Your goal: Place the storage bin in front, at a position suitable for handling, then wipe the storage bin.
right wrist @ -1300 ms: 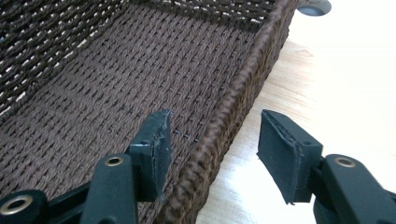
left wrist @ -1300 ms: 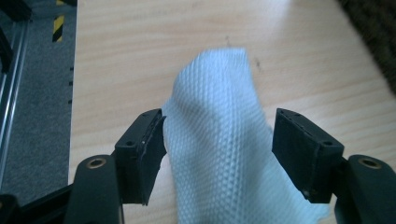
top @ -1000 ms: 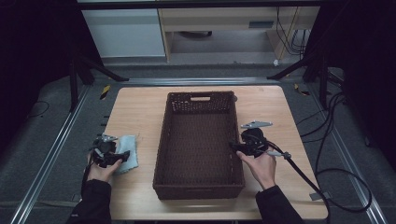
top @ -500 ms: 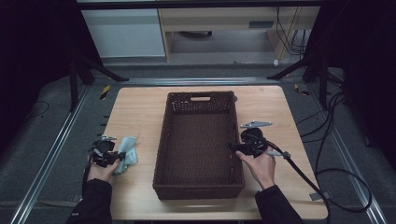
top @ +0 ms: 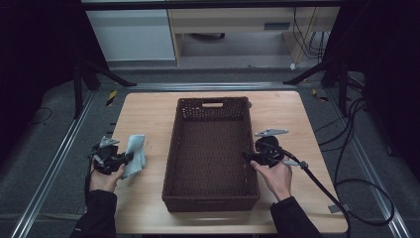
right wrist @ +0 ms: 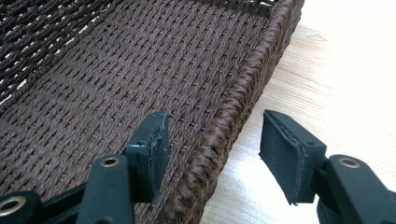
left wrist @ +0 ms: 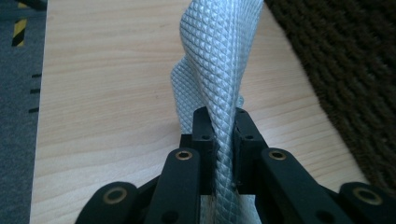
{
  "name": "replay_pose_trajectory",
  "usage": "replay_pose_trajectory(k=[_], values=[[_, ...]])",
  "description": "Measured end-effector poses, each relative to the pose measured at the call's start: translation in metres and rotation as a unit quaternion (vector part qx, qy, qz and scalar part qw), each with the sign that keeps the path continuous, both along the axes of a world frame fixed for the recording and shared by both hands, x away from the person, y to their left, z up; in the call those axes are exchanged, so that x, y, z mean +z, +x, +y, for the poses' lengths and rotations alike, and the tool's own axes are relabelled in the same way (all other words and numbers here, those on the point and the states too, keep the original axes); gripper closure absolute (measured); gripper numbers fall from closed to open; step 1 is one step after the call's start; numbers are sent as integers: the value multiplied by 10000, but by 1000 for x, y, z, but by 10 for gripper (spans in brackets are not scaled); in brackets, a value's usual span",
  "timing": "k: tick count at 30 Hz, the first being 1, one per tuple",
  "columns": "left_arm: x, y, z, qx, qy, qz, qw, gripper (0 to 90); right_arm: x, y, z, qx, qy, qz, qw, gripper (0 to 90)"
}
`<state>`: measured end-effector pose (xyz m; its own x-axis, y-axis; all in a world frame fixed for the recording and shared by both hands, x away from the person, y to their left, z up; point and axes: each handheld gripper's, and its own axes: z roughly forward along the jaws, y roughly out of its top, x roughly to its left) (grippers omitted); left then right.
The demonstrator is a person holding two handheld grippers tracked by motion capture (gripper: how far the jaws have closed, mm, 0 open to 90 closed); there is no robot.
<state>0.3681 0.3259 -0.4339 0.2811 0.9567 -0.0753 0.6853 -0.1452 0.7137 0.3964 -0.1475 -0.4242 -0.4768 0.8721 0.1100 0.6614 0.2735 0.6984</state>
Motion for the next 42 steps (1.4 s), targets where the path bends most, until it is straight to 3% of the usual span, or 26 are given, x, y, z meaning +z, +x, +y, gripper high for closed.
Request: replay_pose_trajectory(k=[10,17,24,30,35,42], values=[[17,15,-14,-198,6,-142,9997,817,4,-1,-2,-57,67,-43,10000,429],[21,39,-23,-302,-32,-179,9994,817,3,-1,0,-89,56,-6,9999,380],[17,65,-31,-405,-67,-114,9991,817,3,-1,0,-155,94,-16,9998,370],[13,83,-38,-467,36,-102,9989,817,1,-1,1,-101,28,95,9999,450],[10,90,-47,-581,156,-78,9982,818,-2,0,3,-147,-84,165,9997,523],[0,100,-51,-610,80,64,9981,818,-2,1,4,-55,6,265,9996,625]])
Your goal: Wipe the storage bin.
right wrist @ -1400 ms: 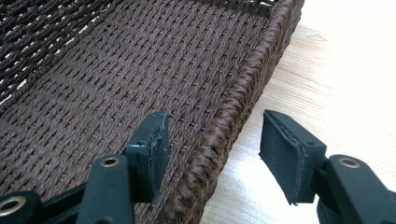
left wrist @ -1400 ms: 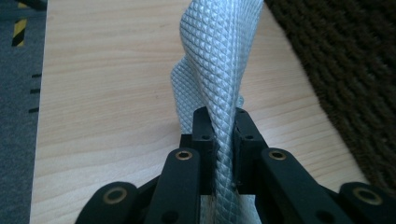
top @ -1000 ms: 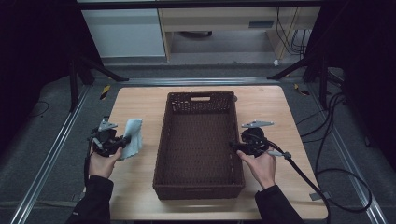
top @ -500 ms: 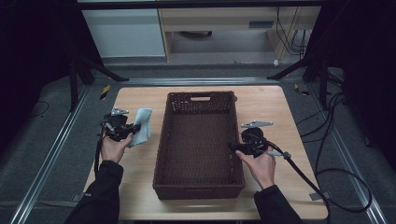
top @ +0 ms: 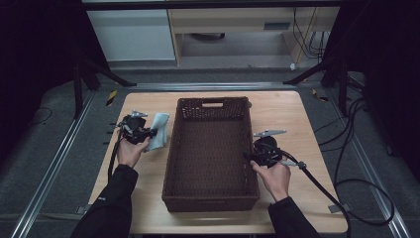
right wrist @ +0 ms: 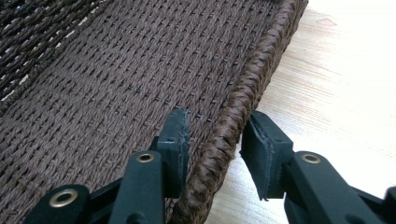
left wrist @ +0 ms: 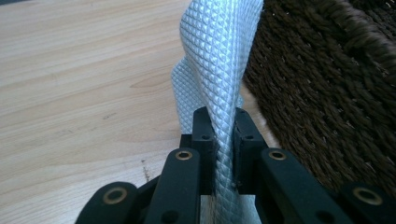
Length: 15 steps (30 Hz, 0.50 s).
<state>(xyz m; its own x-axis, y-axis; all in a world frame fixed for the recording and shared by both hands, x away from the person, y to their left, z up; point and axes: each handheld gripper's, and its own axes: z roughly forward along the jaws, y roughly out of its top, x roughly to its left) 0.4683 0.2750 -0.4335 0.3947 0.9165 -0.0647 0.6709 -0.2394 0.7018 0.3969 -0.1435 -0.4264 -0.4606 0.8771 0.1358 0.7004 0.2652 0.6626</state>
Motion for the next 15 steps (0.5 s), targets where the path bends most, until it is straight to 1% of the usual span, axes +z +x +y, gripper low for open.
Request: replay_pose_trajectory(k=[2,5,7,10,11,15], values=[[-3,2,0,8,-5,36,10000,817,0,1,0,-36,5,20,10000,649],[-5,3,1,6,18,48,10000,818,0,4,0,43,24,32,10000,655],[-5,4,3,25,-3,66,10000,817,0,6,0,78,22,24,10000,660],[-5,4,3,11,-1,81,10000,818,0,9,2,180,75,36,9998,667],[-7,5,3,-1,32,106,9999,818,-1,10,3,224,98,34,9997,670],[-10,7,4,27,44,134,9999,818,0,12,7,403,114,34,9991,677]])
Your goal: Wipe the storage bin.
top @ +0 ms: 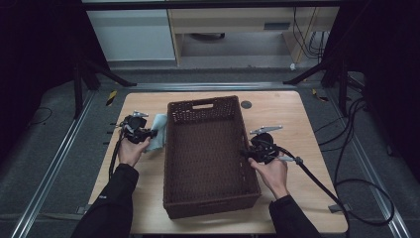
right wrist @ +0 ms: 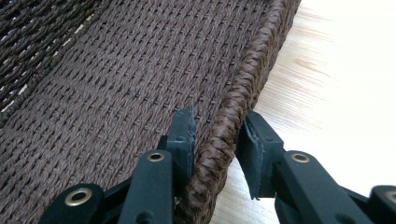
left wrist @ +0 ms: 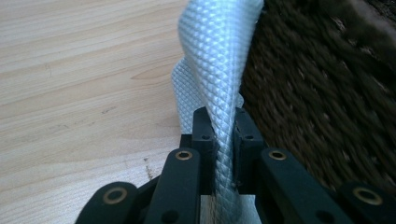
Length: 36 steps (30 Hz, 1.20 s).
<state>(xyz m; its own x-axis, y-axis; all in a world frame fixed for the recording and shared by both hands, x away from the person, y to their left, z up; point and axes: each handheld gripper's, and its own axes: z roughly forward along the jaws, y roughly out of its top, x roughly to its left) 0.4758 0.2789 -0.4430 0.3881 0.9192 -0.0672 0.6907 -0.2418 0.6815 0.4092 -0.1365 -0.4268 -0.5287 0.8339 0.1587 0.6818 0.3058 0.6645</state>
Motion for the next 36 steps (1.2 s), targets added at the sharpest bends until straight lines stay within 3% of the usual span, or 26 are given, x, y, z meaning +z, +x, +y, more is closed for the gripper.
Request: replay_pose_trajectory(k=[13,21,22,24,27,29,34,35,36], values=[[-34,18,-11,-89,-30,579,9983,820,-1,2,1,96,59,4,9999,674],[-22,18,-8,-216,-163,387,9989,823,-1,2,1,105,64,12,9999,672],[-10,18,-6,-242,-253,197,9992,823,-1,2,1,106,65,10,9999,672],[2,16,-7,-313,-377,0,9988,823,-1,2,1,107,63,10,9999,672],[13,14,-8,-365,-301,-117,9988,823,-1,2,1,106,64,10,9999,672],[25,10,-7,-389,-382,-327,9980,823,-1,2,1,106,61,7,9999,671],[25,9,-7,-436,-316,-390,9978,823,-1,2,1,107,56,-4,9999,672],[22,11,-8,-428,-289,-312,9982,823,-1,2,1,103,46,-5,9999,672],[11,14,-9,-442,-248,-103,9987,823,-1,2,1,100,42,-6,9999,672]])
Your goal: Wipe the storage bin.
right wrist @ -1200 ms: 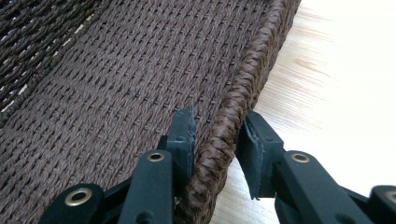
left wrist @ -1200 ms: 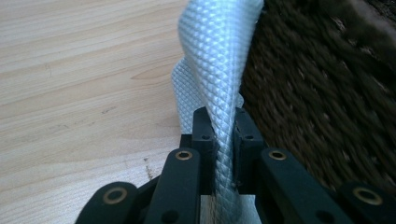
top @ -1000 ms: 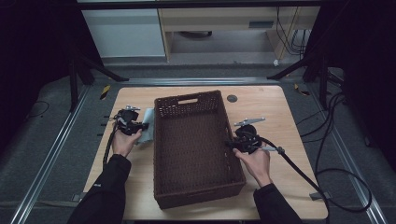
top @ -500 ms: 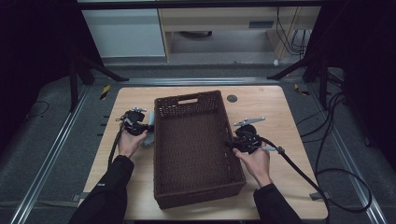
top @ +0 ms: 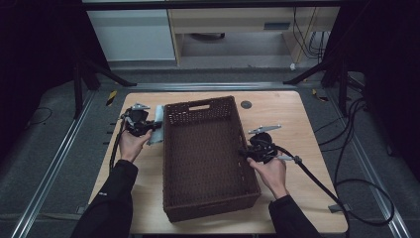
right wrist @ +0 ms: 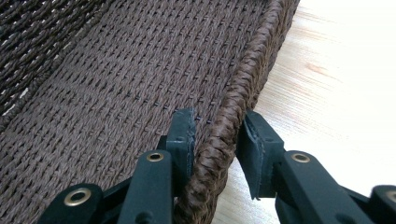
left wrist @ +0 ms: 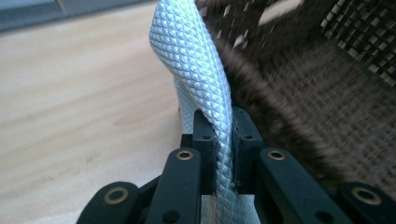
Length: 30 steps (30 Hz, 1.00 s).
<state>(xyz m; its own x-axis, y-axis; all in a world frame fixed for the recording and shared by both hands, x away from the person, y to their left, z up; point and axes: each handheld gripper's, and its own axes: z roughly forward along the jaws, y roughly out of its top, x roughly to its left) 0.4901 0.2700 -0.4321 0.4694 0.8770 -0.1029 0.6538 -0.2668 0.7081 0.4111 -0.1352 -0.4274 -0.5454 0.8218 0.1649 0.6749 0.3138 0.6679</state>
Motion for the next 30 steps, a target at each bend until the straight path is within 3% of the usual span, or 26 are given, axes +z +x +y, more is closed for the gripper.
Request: replay_pose_trajectory(k=[2,3,5,10,14,16,20,24,30], values=[[-12,1,-2,-41,54,214,9997,823,0,0,0,-8,-5,8,10000,673],[-12,1,-2,-41,54,214,9997,823,0,0,0,-8,-5,8,10000,673],[-27,1,-8,-108,218,447,9987,824,0,0,0,-18,-14,-13,10000,674],[-39,-1,-9,-130,290,625,9975,824,1,-1,1,-57,-62,-29,10000,679],[-32,-3,-6,-125,213,543,9982,824,1,-1,1,-63,-92,-47,9999,681],[-14,-8,-2,-130,85,261,9995,824,1,0,2,-60,-104,-45,9999,681],[13,-18,-1,-153,-101,-167,9997,824,2,-1,2,-36,-183,-77,9998,672],[19,-24,-1,-217,-44,-197,9996,824,5,-2,1,-73,-169,-180,9997,613],[9,-34,1,-237,1,-23,9997,824,10,-8,0,-95,-298,-318,9990,582]])
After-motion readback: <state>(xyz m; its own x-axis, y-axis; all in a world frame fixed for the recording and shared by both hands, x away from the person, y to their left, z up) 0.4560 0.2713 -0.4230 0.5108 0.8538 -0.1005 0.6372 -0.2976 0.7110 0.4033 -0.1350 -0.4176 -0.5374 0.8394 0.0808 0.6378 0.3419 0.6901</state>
